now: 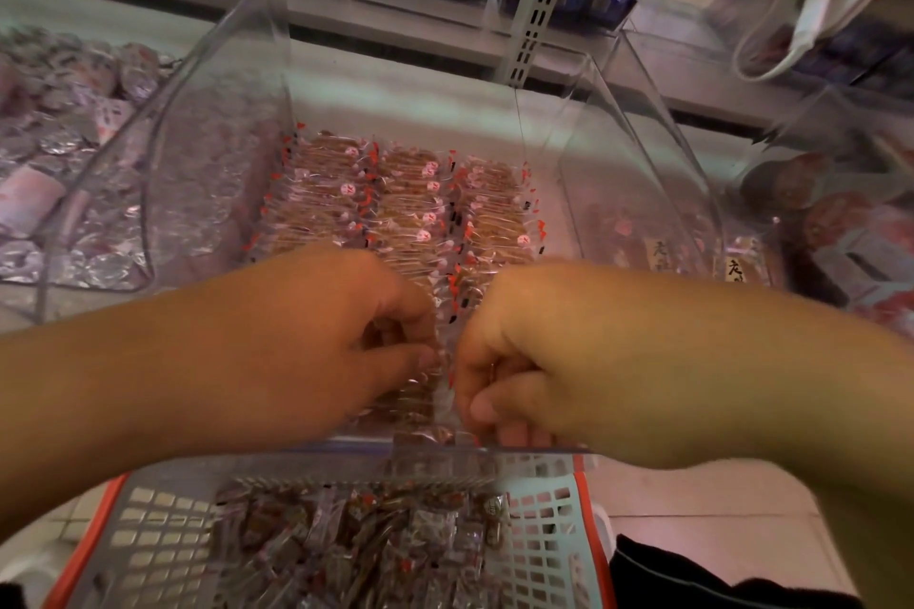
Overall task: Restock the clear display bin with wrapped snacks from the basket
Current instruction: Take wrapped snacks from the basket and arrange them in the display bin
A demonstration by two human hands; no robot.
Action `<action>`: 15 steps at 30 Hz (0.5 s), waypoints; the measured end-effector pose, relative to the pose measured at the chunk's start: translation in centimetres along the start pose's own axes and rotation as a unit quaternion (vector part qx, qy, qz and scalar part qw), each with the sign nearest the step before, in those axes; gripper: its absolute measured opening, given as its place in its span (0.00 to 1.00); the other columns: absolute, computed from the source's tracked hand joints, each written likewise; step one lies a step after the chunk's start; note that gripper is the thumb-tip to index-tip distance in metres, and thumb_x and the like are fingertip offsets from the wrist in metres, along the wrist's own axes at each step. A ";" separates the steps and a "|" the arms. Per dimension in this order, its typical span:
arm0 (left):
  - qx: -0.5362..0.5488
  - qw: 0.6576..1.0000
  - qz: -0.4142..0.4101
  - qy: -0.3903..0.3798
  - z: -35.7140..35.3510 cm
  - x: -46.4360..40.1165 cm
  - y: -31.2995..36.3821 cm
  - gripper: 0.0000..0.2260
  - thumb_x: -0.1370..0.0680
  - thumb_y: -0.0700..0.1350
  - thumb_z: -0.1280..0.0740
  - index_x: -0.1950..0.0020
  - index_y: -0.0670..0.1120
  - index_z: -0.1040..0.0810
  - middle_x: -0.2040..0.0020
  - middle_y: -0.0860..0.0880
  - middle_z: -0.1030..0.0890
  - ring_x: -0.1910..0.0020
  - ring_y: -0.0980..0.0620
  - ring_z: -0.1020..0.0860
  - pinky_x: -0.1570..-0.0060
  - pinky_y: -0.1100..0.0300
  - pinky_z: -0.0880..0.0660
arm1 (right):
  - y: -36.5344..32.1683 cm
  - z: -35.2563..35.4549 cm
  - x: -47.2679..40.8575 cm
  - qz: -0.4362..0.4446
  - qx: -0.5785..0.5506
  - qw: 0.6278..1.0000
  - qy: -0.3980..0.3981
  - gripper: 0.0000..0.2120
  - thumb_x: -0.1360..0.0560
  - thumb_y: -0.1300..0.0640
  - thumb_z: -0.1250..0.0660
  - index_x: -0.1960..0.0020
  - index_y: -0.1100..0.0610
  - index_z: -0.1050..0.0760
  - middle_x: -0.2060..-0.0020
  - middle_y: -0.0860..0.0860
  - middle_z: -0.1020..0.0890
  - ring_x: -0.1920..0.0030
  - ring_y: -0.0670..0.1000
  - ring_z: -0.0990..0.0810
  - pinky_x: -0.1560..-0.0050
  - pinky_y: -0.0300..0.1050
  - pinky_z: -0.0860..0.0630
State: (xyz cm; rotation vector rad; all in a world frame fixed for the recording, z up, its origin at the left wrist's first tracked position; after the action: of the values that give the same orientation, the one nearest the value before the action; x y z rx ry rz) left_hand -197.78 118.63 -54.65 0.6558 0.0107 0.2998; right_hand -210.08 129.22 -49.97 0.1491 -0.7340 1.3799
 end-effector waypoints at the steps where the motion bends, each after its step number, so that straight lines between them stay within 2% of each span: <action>1: -0.005 1.000 -0.002 0.005 -0.1 0.0 0.0 0.12 0.29 0.60 0.40 0.57 0.57 0.20 0.66 0.61 0.20 0.66 0.62 0.22 0.68 0.68 0.30 | 0.0 -0.2 -0.2 0.000 -0.002 0.999 -0.032 0.07 0.22 0.58 0.33 0.57 0.52 0.17 0.64 0.49 0.16 0.64 0.46 0.18 0.61 0.49 0.18; 4: -0.015 1.000 -0.003 0.020 -0.3 0.0 0.0 0.13 0.27 0.58 0.43 0.56 0.56 0.21 0.65 0.60 0.21 0.63 0.61 0.23 0.66 0.64 0.30 | 0.4 -0.5 -1.0 -0.028 0.003 0.997 -0.075 0.11 0.20 0.61 0.39 0.52 0.57 0.18 0.58 0.53 0.16 0.58 0.53 0.18 0.55 0.53 0.19; 7: -0.003 1.000 0.002 0.024 -0.3 -0.1 -0.1 0.11 0.26 0.56 0.42 0.56 0.55 0.21 0.64 0.59 0.20 0.63 0.61 0.23 0.62 0.61 0.27 | 0.9 -0.4 -1.4 -0.036 0.007 0.995 -0.090 0.12 0.20 0.64 0.41 0.51 0.59 0.18 0.57 0.56 0.16 0.56 0.56 0.17 0.54 0.58 0.19; 9: 0.009 1.000 -0.002 0.015 -0.1 -0.1 0.1 0.11 0.24 0.54 0.42 0.57 0.54 0.21 0.65 0.57 0.20 0.64 0.59 0.22 0.60 0.54 0.25 | 0.8 0.0 -0.9 -0.031 -0.001 0.995 -0.097 0.14 0.20 0.67 0.42 0.50 0.58 0.18 0.57 0.55 0.15 0.56 0.56 0.17 0.54 0.58 0.19; 10: 0.010 1.000 -0.002 0.016 0.1 0.1 0.2 0.11 0.25 0.54 0.42 0.57 0.53 0.21 0.65 0.56 0.20 0.64 0.59 0.22 0.61 0.54 0.25 | 0.7 0.5 -0.5 -0.022 -0.014 0.996 -0.086 0.15 0.20 0.67 0.43 0.48 0.57 0.18 0.56 0.54 0.15 0.55 0.54 0.17 0.53 0.56 0.19; 11: 0.007 1.000 0.001 0.019 0.4 0.2 0.3 0.12 0.25 0.55 0.43 0.58 0.54 0.21 0.65 0.57 0.20 0.64 0.60 0.22 0.62 0.56 0.26 | 0.6 1.2 -0.1 -0.010 -0.031 0.998 -0.051 0.15 0.20 0.66 0.42 0.45 0.55 0.18 0.54 0.51 0.15 0.54 0.51 0.17 0.52 0.54 0.19; 13: -0.019 0.999 0.003 0.042 1.3 0.7 0.6 0.13 0.24 0.57 0.46 0.57 0.58 0.22 0.64 0.61 0.20 0.63 0.63 0.22 0.64 0.61 0.27 | 0.7 2.6 0.3 0.003 -0.049 0.996 0.080 0.14 0.17 0.60 0.43 0.39 0.50 0.21 0.47 0.47 0.17 0.48 0.47 0.19 0.47 0.48 0.20; 15: -0.069 0.994 -0.007 0.086 2.3 1.2 0.9 0.14 0.24 0.57 0.47 0.56 0.57 0.23 0.66 0.58 0.20 0.66 0.60 0.22 0.65 0.56 0.25 | 0.9 2.5 0.2 -0.003 -0.022 0.988 0.156 0.17 0.16 0.54 0.45 0.29 0.47 0.29 0.34 0.47 0.24 0.36 0.49 0.25 0.37 0.46 0.28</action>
State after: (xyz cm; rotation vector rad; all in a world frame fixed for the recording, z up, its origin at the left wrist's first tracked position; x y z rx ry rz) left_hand -196.62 118.25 -52.14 0.4905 0.1568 0.3401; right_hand -211.81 128.32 -48.21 -0.0981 -0.5006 1.3426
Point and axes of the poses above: each hand's wrist, its own x-axis away from the middle knuckle, its own z-axis out of the back of the hand, y = z × x, the point moved 2 cm from there along -x, towards the middle knuckle
